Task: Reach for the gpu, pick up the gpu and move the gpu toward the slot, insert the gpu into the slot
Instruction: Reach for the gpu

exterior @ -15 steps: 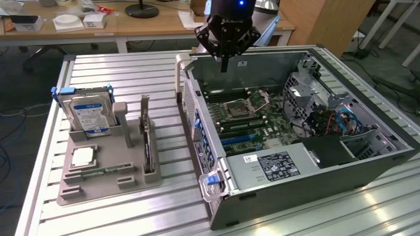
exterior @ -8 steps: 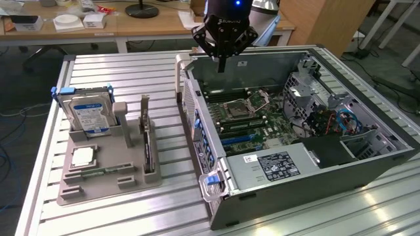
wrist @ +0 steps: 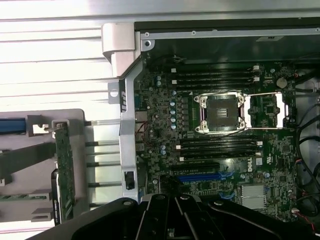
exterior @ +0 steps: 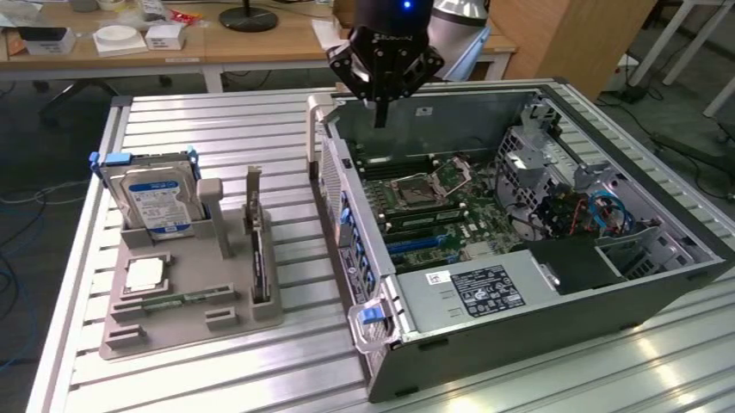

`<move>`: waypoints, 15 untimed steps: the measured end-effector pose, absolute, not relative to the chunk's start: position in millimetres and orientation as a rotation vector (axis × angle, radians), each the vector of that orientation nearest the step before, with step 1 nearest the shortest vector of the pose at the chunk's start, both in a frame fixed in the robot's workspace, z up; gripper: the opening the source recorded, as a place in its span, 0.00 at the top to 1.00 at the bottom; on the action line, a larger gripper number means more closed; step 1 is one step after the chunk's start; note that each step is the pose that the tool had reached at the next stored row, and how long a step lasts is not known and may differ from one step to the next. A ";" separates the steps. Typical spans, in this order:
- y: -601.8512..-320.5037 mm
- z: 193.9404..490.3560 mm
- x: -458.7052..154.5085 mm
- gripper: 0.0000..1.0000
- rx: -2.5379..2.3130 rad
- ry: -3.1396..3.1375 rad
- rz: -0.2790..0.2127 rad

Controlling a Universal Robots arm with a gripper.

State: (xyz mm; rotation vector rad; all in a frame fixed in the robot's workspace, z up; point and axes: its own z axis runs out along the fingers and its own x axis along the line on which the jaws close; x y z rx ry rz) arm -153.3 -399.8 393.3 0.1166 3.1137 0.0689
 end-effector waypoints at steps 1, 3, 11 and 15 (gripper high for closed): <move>-399.8 393.3 -154.2 0.90 0.117 3.114 0.069; -399.9 393.3 -155.9 0.90 0.117 3.114 0.069; -400.1 393.3 -162.4 0.90 0.117 3.114 0.069; -400.2 393.3 -165.8 0.90 0.117 3.114 0.069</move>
